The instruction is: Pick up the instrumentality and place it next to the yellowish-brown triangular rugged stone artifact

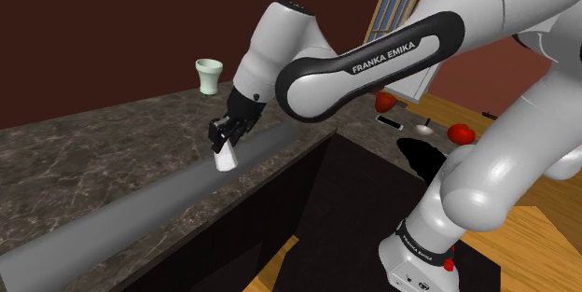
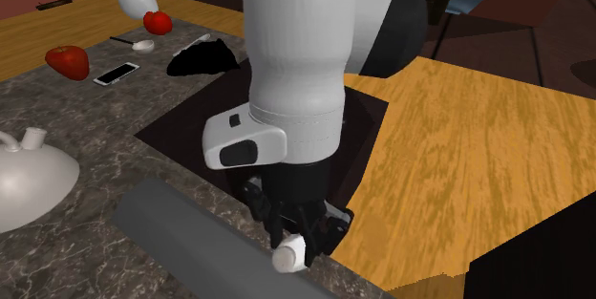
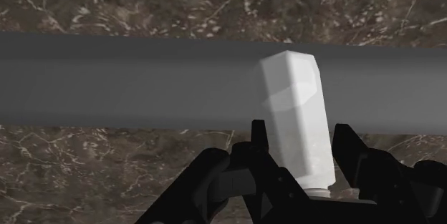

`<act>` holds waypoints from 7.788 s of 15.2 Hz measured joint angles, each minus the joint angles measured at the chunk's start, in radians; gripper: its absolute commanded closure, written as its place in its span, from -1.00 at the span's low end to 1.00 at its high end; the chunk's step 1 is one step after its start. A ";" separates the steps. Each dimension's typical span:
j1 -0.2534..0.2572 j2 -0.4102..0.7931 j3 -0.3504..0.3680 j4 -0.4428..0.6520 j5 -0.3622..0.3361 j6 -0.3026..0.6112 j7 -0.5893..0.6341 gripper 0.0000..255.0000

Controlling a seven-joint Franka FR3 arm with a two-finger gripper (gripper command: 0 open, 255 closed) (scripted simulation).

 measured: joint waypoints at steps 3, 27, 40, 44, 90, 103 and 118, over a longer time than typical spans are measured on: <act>0.002 -0.020 -0.005 0.025 0.012 -0.044 -0.009 1.00; 0.007 -0.307 -0.173 -0.020 0.138 -0.293 -0.232 1.00; -0.062 -0.580 -0.458 -0.227 0.109 -0.405 -0.550 1.00; -0.106 -0.632 -0.554 -0.255 0.068 -0.445 -0.651 1.00; -0.082 -0.034 -1.656 0.304 0.087 -0.598 -1.742 1.00; -0.042 0.133 -1.740 0.207 0.270 -0.473 -1.910 1.00; -0.127 0.327 -1.680 0.160 0.499 -0.418 -2.096 1.00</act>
